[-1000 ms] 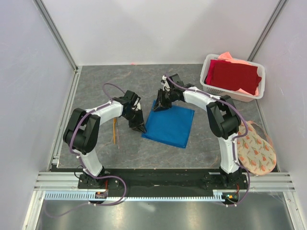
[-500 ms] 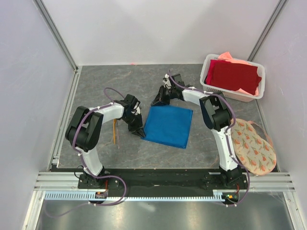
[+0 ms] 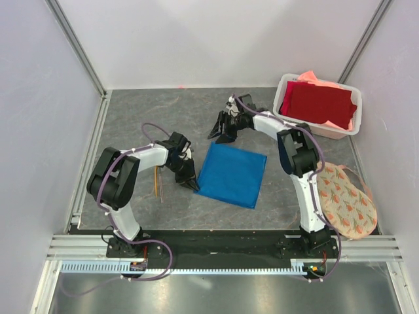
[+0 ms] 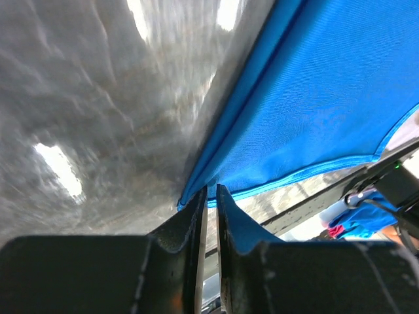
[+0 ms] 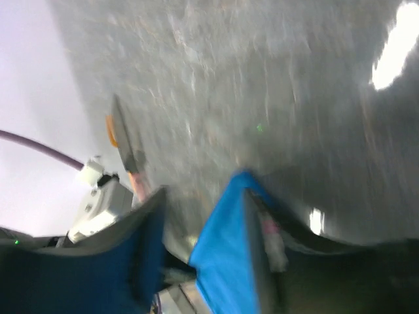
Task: Fold the napkin into a case and place the utensils inside
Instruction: Rotate the square-folded napkin at the center of the board, then pick up the top corner of the square-folded napkin from the center of the board.
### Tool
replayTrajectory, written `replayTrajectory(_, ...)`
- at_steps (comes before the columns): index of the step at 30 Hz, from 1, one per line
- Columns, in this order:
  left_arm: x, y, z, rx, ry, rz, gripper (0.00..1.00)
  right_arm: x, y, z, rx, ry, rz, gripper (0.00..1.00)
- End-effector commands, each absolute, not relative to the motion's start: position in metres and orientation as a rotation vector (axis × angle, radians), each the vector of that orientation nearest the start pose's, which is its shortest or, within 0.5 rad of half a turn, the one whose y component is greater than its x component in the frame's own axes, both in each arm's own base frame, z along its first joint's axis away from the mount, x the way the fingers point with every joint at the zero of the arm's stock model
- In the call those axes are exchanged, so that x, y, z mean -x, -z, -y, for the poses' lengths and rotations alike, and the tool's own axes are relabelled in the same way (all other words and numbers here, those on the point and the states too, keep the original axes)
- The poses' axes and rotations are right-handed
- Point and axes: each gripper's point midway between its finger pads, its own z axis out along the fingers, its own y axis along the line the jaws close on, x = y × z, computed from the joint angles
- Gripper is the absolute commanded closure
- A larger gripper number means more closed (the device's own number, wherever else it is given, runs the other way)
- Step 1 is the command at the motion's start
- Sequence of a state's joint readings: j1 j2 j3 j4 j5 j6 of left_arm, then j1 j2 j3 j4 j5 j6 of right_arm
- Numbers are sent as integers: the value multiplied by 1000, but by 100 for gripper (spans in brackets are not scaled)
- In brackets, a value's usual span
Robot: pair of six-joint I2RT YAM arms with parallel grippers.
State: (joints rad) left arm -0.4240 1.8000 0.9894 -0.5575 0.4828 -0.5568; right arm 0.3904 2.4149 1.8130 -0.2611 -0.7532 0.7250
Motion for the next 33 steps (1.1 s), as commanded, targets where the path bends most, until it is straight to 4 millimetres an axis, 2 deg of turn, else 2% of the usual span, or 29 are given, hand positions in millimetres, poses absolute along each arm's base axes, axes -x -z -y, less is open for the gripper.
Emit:
replayTrajectory(1,-207,-1,207,144,722,-3138,82,-427,-126,-285,51,-998,-2654,33)
replayTrajectory(2,-204,-5,210,151,744,-3130,82,-414,-119,-270,45,-913,-2702,29)
replayTrajectory(3,-202,-6,212,158,761,-3117,82,-399,-132,-248,22,-793,-2723,25)
replayTrajectory(4,-192,-4,213,194,760,-3134,82,-387,-132,-236,24,-740,-2749,24)
replayTrajectory(5,-188,-9,216,200,785,-3118,82,-363,-112,-215,-28,-669,-2831,24)
replayTrajectory(6,-185,-10,218,214,798,-3115,82,-349,-127,-199,-44,-608,-2804,23)
replayTrajectory(7,-175,-7,221,258,811,-3127,82,-335,-124,-189,-96,-574,-2824,23)
replayTrajectory(8,-172,-8,223,278,821,-3125,82,-306,-104,-177,-131,-538,-2895,23)
replayTrajectory(9,-167,-11,227,273,834,-3120,82,-291,-116,-174,-148,-567,-2861,24)
replayTrajectory(10,-161,-10,227,324,833,-3128,82,-278,-112,-172,-211,-580,-2874,25)
replayTrajectory(11,-158,-12,230,334,844,-3124,82,-248,-92,-164,-266,-569,-2941,27)
replayTrajectory(12,-153,-15,233,324,856,-3119,81,-241,-101,-167,-277,-637,-2887,28)
replayTrajectory(13,-155,-18,237,349,873,-3101,81,-218,-82,-161,-361,-622,-2937,30)
replayTrajectory(15,-154,-22,245,345,903,-3088,81,-208,-82,-156,-392,-639,-2889,34)
replayTrajectory(16,-156,-24,249,364,912,-3082,80,-195,-71,-152,-423,-634,-2917,35)
replayTrajectory(18,-160,-27,255,357,923,-3074,81,-188,-68,-150,-441,-640,-2909,40)
replayTrajectory(22,-166,-34,256,359,913,-3039,80,-167,-48,-140,-454,-602,-2958,52)
replayTrajectory(26,-162,-44,249,381,892,-3029,77,-161,-45,-147,-447,-687,-2938,61)
replayTrajectory(33,-159,-57,241,400,878,-2987,75,-157,-35,-155,-461,-767,-2954,61)
